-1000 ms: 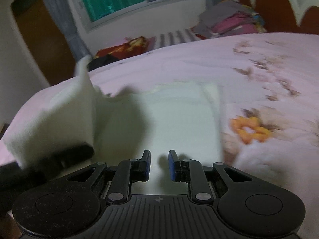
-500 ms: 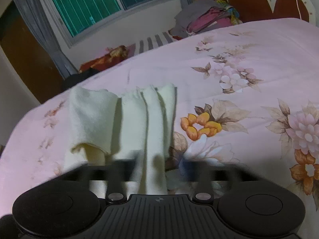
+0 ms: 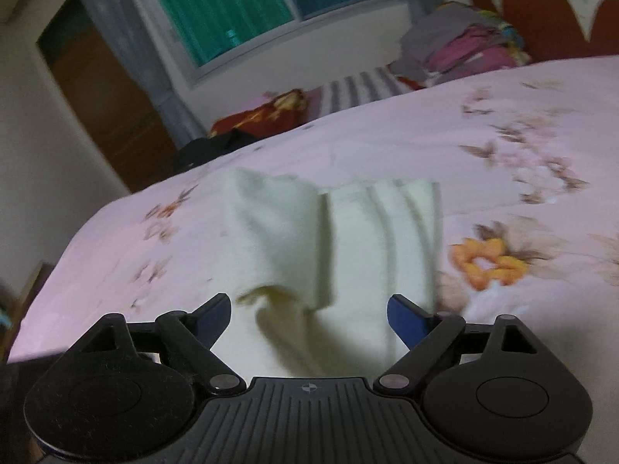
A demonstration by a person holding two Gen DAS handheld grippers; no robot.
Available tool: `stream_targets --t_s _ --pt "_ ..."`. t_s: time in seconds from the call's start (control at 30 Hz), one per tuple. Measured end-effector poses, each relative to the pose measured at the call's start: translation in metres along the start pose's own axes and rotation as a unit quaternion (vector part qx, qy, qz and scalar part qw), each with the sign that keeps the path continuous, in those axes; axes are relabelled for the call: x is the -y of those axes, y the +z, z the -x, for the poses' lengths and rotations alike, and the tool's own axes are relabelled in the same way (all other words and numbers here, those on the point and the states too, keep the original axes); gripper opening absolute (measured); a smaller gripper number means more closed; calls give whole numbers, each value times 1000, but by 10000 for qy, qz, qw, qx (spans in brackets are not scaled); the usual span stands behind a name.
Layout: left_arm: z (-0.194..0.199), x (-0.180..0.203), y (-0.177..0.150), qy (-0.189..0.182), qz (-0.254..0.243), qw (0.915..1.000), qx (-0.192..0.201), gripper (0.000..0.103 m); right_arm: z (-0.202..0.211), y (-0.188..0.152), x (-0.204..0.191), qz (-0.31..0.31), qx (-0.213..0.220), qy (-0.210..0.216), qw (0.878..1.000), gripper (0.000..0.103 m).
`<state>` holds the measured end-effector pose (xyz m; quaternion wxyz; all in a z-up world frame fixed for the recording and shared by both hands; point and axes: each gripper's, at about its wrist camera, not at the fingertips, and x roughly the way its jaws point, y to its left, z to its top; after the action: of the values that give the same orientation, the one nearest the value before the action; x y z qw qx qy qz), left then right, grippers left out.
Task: Fold small clothes
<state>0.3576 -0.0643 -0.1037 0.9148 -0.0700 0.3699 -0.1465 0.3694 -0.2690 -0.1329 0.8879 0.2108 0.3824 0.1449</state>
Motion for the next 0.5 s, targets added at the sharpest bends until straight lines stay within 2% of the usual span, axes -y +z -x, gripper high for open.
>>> stream_targets --t_s 0.27,0.33,0.37,0.43,0.5 --pt "-4 -10 6 -41 131 9999 8 23 -39 4 -38 842 17 -138 9964 87" --pt "-9 -10 7 -51 106 9999 10 23 -50 6 -36 809 -54 -201 9965 62" --pt "-14 -11 9 -70 124 9999 -5 23 -55 8 -32 725 -158 -235 9970 39" --pt "-20 -13 11 -105 179 9998 -29 23 -56 12 -18 399 -153 -275 9987 37" --pt "-25 -12 13 -145 205 9997 -43 23 -49 15 -2 62 -83 -292 9995 20"
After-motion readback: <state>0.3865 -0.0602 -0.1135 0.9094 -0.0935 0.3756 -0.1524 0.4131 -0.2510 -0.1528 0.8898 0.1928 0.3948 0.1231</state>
